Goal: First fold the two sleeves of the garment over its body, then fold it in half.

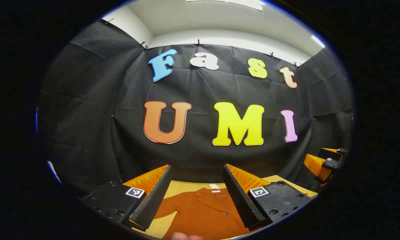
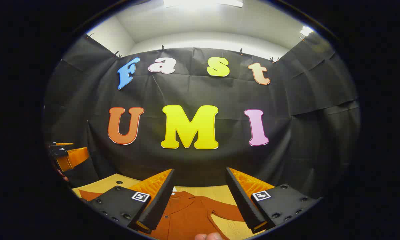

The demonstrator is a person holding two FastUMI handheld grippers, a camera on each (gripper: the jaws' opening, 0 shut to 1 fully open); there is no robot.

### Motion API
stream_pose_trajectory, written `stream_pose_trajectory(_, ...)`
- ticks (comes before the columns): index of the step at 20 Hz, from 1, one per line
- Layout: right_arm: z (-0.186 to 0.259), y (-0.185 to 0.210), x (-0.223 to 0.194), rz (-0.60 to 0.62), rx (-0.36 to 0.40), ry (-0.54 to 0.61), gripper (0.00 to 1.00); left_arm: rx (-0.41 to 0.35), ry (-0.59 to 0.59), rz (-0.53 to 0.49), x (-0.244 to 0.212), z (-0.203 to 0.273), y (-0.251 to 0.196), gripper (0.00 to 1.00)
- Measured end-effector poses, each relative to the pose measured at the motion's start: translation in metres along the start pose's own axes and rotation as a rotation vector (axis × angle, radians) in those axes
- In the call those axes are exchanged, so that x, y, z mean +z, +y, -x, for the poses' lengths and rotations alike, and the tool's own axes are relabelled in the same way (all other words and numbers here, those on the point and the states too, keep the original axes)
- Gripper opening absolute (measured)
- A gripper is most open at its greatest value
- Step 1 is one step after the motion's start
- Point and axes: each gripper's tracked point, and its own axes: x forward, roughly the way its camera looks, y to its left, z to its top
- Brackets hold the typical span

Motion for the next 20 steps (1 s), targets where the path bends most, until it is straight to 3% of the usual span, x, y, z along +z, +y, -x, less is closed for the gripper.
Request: stream_pose_trajectory(20,-0.026,-0.027,-0.007,0.004,-0.018,0.020,0.95,0.017,0.008,-0.002,-0.006,-0.023,-0.016,0.98)
